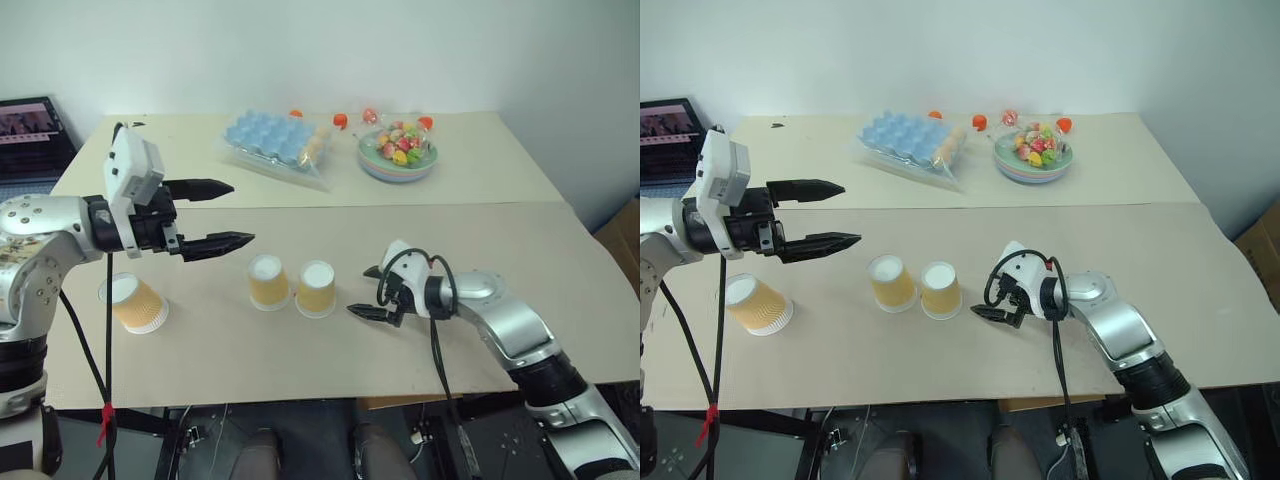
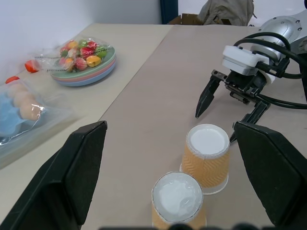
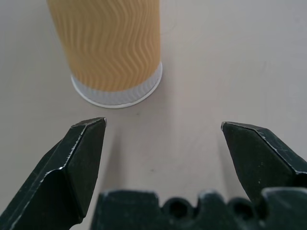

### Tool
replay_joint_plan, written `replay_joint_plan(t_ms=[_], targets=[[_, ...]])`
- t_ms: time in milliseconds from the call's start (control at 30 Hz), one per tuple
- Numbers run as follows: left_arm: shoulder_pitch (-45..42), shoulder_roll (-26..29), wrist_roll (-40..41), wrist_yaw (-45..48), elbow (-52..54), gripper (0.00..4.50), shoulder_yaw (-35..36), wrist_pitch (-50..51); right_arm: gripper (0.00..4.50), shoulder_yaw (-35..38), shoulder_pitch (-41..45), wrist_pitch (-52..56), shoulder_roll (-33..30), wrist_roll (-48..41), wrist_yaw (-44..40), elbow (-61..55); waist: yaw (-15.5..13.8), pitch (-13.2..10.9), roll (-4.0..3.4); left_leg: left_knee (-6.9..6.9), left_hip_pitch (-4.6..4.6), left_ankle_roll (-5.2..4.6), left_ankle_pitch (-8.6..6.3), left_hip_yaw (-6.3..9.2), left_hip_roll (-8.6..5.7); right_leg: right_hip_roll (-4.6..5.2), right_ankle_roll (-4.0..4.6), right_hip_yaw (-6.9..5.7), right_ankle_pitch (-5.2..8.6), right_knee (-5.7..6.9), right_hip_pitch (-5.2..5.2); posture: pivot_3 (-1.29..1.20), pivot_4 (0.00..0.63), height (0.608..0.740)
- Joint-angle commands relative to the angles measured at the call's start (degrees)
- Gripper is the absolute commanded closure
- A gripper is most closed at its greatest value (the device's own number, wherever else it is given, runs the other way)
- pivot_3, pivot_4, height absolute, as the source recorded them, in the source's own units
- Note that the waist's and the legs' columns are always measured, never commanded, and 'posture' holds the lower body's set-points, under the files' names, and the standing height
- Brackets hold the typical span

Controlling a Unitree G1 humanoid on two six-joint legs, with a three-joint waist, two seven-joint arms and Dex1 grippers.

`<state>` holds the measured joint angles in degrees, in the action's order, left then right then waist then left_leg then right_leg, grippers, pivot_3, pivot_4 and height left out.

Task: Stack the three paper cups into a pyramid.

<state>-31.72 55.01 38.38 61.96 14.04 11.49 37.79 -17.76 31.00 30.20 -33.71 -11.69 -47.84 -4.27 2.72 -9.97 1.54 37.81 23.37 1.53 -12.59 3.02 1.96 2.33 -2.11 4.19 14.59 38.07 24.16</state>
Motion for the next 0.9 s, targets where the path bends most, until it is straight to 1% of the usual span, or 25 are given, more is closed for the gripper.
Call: replay_joint_plan(t_ms=[33, 300, 567, 733, 900], targets=[[0.38, 1.95, 0.60, 0.70, 1.74, 0.00, 1.68, 0.23, 0.03, 0.06, 2.89, -3.67, 1.68, 2.22, -0.38, 2.09, -0.01, 0.00, 0.00, -0.01, 0.00, 0.00, 0.00, 0.00, 0.00, 0.00, 0.00, 0.00, 0.00, 0.00, 0.01, 0.00, 0.150, 0.740], [2.58, 3.67, 0.48, 1.71, 2.67, 0.00, 1.91, -0.01, 0.03, 0.05, 7.61, -6.62, 6.16, 4.49, -0.82, 7.57, -0.10, 0.00, -0.01, -0.01, 0.01, 0.00, 0.00, 0.00, -0.01, 0.00, 0.01, 0.00, 0.00, 0.00, 0.00, 0.00, 0.150, 0.740], [3.17, 3.83, 0.92, 1.39, 3.38, 0.00, 2.32, 0.33, 0.03, 0.53, 7.89, -7.08, 7.30, 5.24, -1.71, 8.10, -0.19, 0.00, -0.01, -0.01, 0.03, 0.00, 0.00, 0.01, -0.01, 0.01, 0.01, -0.02, -0.01, 0.00, 0.00, 0.00, 0.150, 0.740], [3.22, 3.66, 0.85, 1.49, 3.14, 0.00, 2.23, 0.15, 0.03, 0.94, 5.46, -5.34, 5.01, 5.02, -3.55, 4.75, -0.17, 0.00, -0.01, -0.01, 0.02, 0.00, 0.00, 0.01, 0.00, 0.01, 0.01, -0.01, -0.01, 0.00, 0.01, 0.00, 0.150, 0.740], [3.05, 3.34, 0.73, 1.68, 2.76, 0.00, 1.92, -0.22, 0.03, 3.06, 1.13, -2.19, -0.42, 3.51, -5.89, -1.95, -0.45, -0.01, -0.01, 0.00, 0.06, 0.00, 0.00, 0.02, -0.02, 0.02, 0.01, -0.02, 0.00, -0.03, 0.00, 0.00, 0.150, 0.740]])
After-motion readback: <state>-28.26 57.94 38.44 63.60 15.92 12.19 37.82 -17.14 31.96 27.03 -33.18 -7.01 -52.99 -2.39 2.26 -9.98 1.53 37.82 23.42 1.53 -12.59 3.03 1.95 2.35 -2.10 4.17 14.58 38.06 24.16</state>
